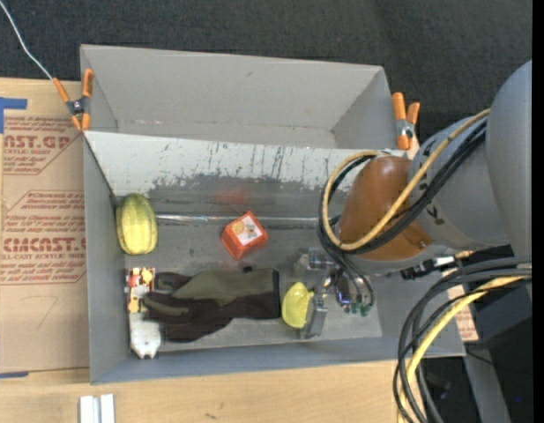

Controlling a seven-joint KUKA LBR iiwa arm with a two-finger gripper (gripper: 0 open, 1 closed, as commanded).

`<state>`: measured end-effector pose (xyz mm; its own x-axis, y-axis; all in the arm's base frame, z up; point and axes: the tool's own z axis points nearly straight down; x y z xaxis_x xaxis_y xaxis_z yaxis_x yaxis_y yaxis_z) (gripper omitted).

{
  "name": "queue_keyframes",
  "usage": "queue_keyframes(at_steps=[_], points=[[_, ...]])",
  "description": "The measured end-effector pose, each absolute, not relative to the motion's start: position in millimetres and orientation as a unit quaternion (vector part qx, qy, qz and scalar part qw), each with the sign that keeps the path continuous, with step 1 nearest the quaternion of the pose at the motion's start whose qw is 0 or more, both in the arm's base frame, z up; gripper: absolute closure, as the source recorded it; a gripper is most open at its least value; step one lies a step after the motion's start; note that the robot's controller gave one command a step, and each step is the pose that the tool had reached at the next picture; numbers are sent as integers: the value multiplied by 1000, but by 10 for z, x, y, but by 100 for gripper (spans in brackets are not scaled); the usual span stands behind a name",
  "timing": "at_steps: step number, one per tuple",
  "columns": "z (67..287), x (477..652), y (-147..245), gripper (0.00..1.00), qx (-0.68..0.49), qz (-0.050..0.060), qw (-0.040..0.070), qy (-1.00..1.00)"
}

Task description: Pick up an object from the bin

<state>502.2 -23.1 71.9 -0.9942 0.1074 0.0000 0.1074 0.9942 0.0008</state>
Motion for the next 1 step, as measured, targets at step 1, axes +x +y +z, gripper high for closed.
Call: queue_keyframes(at_steps=[1], points=[[713, 5009, -146, 0, -6, 1, -1, 1000]])
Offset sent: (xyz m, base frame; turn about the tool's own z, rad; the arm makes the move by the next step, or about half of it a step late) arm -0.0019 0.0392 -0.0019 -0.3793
